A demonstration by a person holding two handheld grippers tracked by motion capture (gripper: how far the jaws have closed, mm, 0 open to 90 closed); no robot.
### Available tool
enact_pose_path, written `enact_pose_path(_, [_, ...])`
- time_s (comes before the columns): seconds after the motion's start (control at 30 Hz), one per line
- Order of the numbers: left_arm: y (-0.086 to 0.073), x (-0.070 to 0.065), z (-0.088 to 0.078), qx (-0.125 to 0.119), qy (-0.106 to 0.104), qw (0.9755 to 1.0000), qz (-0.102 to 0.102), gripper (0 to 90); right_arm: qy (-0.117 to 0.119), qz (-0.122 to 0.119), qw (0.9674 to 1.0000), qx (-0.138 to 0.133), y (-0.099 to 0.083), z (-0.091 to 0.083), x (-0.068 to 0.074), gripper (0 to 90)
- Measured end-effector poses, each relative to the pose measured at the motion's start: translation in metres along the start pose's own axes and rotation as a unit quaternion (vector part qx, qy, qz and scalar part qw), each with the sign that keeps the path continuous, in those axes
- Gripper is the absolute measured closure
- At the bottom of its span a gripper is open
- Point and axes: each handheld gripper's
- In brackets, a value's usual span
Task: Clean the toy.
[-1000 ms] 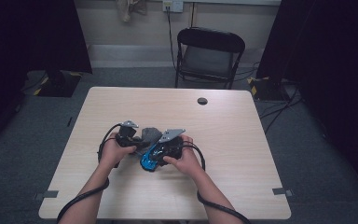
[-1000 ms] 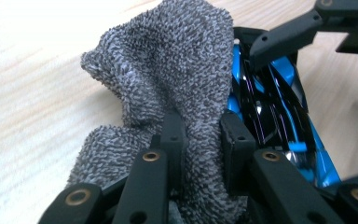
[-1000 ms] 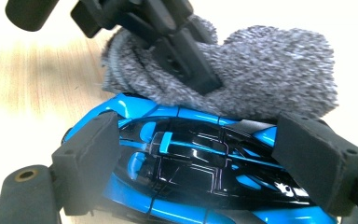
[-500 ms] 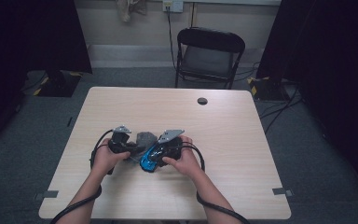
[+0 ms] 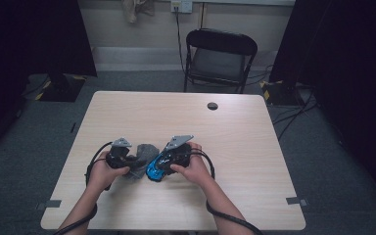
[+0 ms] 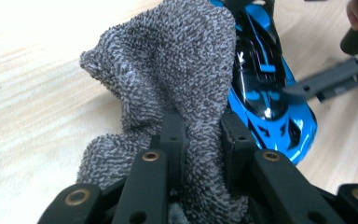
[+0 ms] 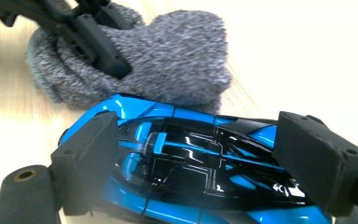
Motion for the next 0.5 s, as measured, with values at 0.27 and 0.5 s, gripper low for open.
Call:
enact_pose_path(0.27, [-0.017,-0.003,-0.008,-0.004,0.000,1.0000,0.001,73.5,0.005,0.004,1.0000,-0.001,0.001,0.002,0.000,14.2])
enact_pose_path(0.5, [-0.024,-0.008,-0.014,0.010,0.005,0.9999,0.010,73.3,0.003,0.005,1.0000,0.003,0.002,0.001,0.000,14.3])
Point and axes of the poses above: each handheld gripper's, and its own axes: z roughly forward along the jaws, y roughly out of its top, x roughly to its left, and after that the axes turned 15 degrees about x, right-handed
